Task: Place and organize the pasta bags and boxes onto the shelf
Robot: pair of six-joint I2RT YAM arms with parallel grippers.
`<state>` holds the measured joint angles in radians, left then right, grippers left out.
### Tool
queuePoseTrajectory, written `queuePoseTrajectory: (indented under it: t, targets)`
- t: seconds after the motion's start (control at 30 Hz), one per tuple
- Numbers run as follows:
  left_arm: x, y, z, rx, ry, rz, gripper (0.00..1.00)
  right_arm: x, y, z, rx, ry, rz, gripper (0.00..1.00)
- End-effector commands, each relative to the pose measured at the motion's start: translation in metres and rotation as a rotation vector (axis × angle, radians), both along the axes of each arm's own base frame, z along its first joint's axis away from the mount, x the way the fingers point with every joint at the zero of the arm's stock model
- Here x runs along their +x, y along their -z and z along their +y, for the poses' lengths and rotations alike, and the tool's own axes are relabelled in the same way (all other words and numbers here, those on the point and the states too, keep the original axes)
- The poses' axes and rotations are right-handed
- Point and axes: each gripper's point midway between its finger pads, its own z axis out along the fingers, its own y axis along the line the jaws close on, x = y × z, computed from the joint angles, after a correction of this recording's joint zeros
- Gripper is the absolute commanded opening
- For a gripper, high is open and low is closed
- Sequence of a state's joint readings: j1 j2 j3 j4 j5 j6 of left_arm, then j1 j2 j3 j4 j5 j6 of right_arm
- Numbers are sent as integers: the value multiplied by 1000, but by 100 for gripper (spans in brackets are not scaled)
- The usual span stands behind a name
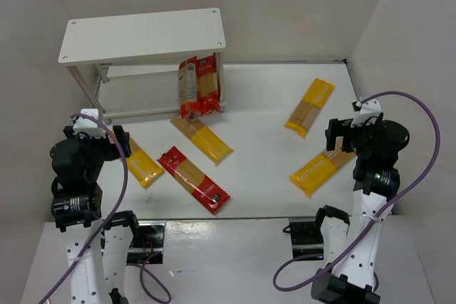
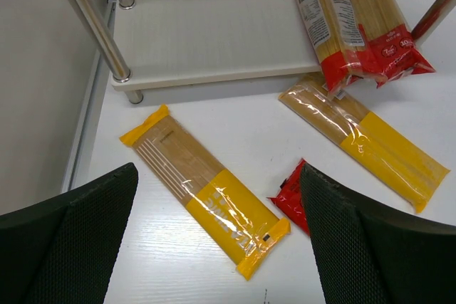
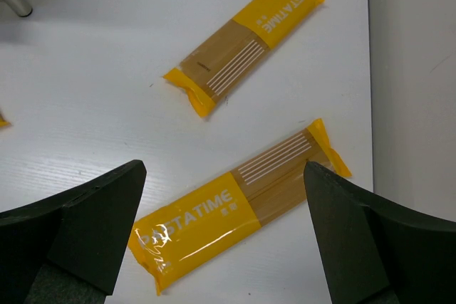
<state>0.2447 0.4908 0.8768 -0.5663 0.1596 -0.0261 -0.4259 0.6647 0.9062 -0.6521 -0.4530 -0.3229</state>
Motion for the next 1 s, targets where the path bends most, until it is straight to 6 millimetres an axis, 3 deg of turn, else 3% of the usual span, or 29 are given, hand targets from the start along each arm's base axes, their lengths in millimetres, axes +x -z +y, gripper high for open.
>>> queuePoseTrajectory:
  t: [0.0, 0.17, 0.27, 0.47, 0.5, 0.57, 0.6, 0.7, 0.73, 0.77, 0.83, 0.93, 0.97]
  targets:
    - [2, -7, 0, 19, 12, -25, 100, -3, -5, 2, -7, -6, -23, 100]
    - [2, -7, 1, 28, 14, -24, 100, -6, -12, 3, -20, -6, -52, 100]
    - [2, -7, 1, 28, 14, -24, 100, -2, -5, -2, -7, 15, -22, 100]
    - [2, -7, 1, 28, 14, -24, 100, 11, 15, -11, 30, 37, 60, 100]
    - [2, -7, 1, 28, 14, -24, 100, 17, 26, -14, 49, 37, 105, 100]
    - [2, -7, 1, 28, 14, -24, 100, 26, 32, -6, 64, -4, 147, 100]
    - [2, -7, 1, 28, 14, -24, 100, 33, 48, -1, 90, -28, 217, 100]
    - [2, -7, 2, 30, 5, -24, 100, 49, 67, 53, 91, -211, 350, 100]
    - [0, -9, 2, 33, 5, -34, 100, 47, 71, 100, 51, -355, 380, 100]
    - [0, -9, 2, 33, 5, -34, 100, 40, 84, 123, 33, -439, 440, 100]
    - [-2, -11, 5, 38, -17, -43, 100, 33, 82, 150, -5, -547, 433, 100]
    - [-2, -11, 8, 38, -27, -43, 100, 35, 90, 174, -117, -583, 397, 100]
    - [-2, -11, 9, 30, -38, -44, 100, 25, 94, 192, -173, -642, 390, 100]
